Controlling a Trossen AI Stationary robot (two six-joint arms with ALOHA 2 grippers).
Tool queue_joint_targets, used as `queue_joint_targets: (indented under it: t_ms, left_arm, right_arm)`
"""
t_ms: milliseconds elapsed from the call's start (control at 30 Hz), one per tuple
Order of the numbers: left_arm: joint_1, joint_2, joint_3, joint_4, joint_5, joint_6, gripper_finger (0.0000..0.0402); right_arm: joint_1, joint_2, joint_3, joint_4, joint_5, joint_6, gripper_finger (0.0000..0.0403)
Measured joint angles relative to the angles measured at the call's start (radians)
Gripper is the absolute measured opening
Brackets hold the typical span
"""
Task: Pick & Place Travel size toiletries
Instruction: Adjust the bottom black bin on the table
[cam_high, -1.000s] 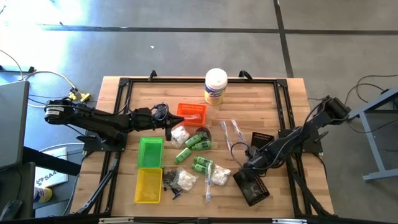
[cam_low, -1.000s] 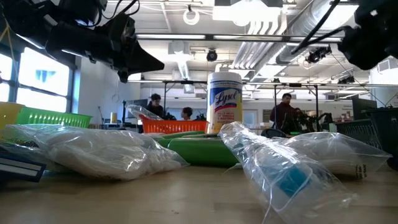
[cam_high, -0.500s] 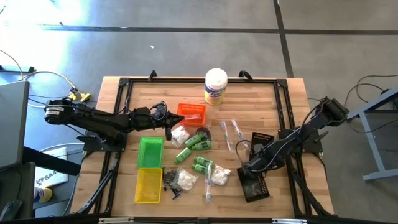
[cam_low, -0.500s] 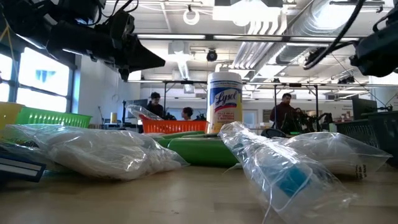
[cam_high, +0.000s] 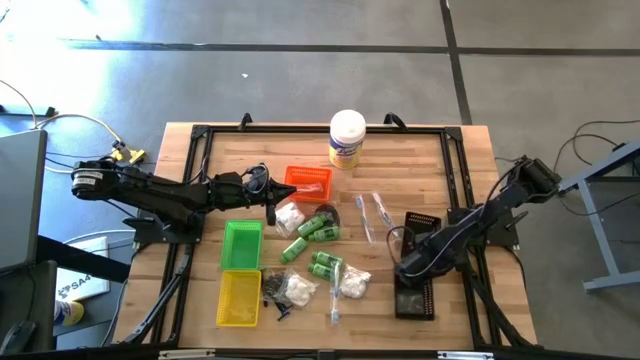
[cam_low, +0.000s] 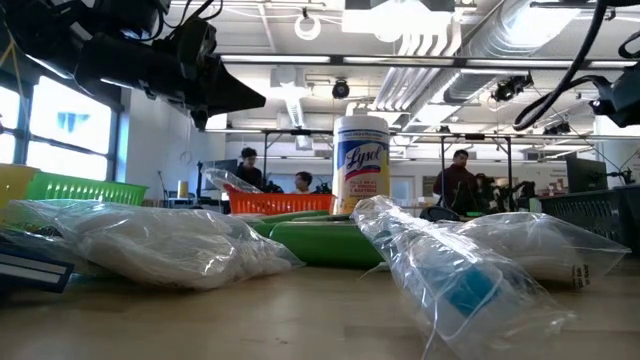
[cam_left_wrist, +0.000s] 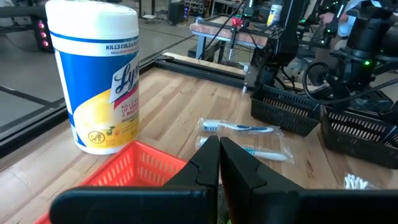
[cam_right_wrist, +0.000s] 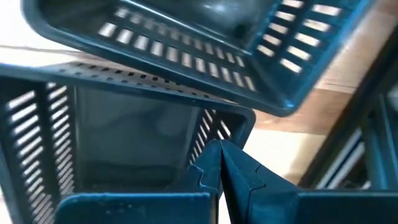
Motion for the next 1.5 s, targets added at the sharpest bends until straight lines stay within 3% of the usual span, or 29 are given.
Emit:
queue_joint_targets:
  t_ms: [300,567,1100,1500]
  left_arm:
    - [0.0,0.0,0.0,-0.01,0.001,0.0,0.0007]
    - [0.0,0.0,0.0,-0.014,0.002,0.0,0.0007]
    - [0.0,0.0,0.0,-0.015,0.003,0.0,0.0007]
    - [0.0,0.0,0.0,0.004,0.0,0.022,0.0007]
  right_arm:
    - [0.018,0.0,0.0,-0.096,-0.017,-0.006,0.0002]
    - [0.018,-0.001,0.0,-0.092,0.037,-0.036,0.0002]
    - [0.05,-0.028,0.0,0.265,-0.048,-0.049,0.0002]
    - [0.135,-0.017,0.0,0.269,-0.09,0.082,0.0002]
